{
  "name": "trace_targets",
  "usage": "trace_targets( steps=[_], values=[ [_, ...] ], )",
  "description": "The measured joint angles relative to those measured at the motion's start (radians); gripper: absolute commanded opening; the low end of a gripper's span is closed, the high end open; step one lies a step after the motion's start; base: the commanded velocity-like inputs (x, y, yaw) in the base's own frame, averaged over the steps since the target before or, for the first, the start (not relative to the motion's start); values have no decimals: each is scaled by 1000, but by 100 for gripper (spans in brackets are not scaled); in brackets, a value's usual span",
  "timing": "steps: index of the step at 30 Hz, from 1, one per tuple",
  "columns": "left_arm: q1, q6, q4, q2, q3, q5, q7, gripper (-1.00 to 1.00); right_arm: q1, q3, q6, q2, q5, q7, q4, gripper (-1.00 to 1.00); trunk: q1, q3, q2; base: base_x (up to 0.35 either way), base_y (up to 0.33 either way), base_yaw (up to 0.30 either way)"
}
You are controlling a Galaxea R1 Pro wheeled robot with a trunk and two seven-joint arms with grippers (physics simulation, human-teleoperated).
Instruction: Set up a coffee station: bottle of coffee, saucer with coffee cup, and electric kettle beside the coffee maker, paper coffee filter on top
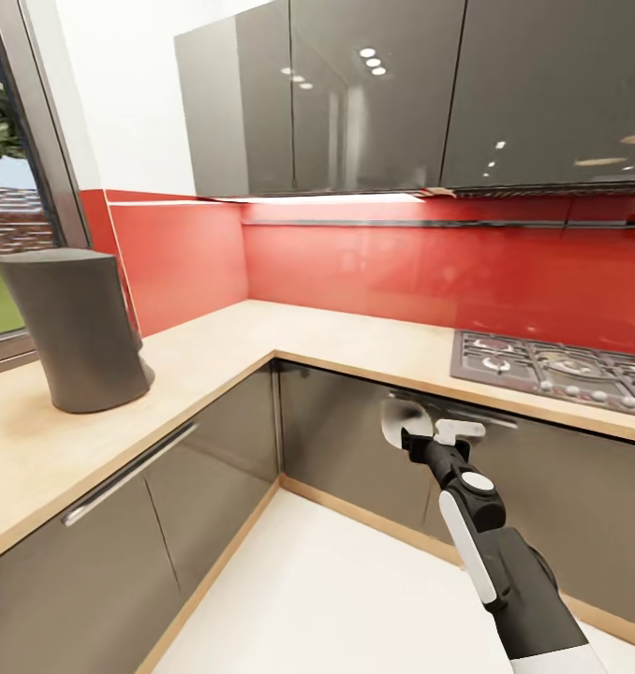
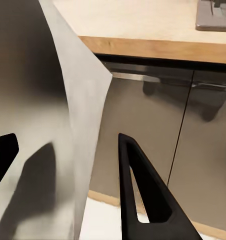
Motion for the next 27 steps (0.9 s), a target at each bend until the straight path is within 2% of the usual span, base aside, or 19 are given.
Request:
trace_targets(
  steps=[12,19,27],
  values=[
    [0,0,0,-2,0,1,0,100,0,1,-1,0,2,0,-1,-100,0,0,0,246,-255,13],
    [0,0,0,-2,-1,1,0,100,0,2,-1,0,2,0,-1,-100,0,0,0,115,-316,218],
    [0,0,-1,-2,-1,1,1,100,0,2,-1,0,2,0,-2,-100,0,0,0,14,-340,264]
  ],
)
